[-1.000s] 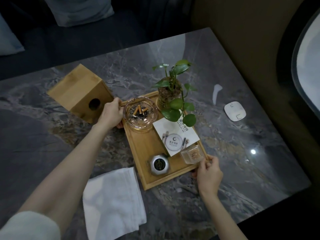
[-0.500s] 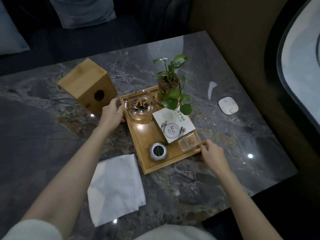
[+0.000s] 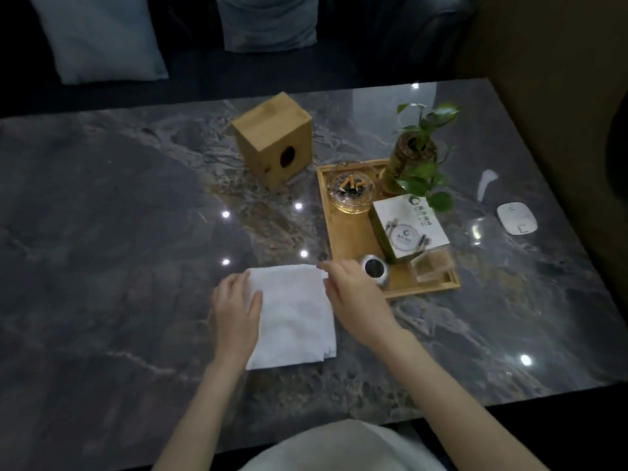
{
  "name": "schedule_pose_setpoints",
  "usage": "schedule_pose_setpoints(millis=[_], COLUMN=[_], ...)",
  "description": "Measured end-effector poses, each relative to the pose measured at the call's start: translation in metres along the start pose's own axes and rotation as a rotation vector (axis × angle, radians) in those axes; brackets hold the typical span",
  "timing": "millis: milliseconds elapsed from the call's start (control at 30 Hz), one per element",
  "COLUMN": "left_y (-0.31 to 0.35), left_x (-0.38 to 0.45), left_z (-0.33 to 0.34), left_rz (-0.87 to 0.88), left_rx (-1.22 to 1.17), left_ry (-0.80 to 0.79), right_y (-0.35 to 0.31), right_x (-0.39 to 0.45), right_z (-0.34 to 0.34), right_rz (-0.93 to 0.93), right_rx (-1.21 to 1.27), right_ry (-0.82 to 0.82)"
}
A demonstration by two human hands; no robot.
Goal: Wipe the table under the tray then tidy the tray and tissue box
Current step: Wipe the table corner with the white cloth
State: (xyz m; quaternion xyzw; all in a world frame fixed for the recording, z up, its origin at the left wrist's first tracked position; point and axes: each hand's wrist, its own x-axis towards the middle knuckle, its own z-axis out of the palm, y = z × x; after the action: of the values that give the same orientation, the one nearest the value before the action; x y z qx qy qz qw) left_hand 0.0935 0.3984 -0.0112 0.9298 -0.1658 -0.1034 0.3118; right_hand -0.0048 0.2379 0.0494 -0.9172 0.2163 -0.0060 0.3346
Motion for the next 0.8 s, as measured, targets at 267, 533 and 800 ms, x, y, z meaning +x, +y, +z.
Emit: schedule_pose_setpoints(millis=[267, 533, 800], left_y=[-0.021, -0.005, 0.030], left_x=[-0.040, -0.032, -0.008], left_z=[0.022, 0.015, -0.027], left_rz=[-0.197, -0.228, -0.251], left_rx=[0.134, -0.071, -0.523], left_ry=[-0.065, -0.064, -0.354], right_y=[0.005, 0.007, 0.013], right_x=[0.030, 0.041, 0.037], right_z=[0.071, 0.062, -0.005], right_rz=[-0.009, -0.031, 0.092], right_rx=[-0.490, -0.507, 0.132], right_ry=[-0.241, -0.221, -0.260])
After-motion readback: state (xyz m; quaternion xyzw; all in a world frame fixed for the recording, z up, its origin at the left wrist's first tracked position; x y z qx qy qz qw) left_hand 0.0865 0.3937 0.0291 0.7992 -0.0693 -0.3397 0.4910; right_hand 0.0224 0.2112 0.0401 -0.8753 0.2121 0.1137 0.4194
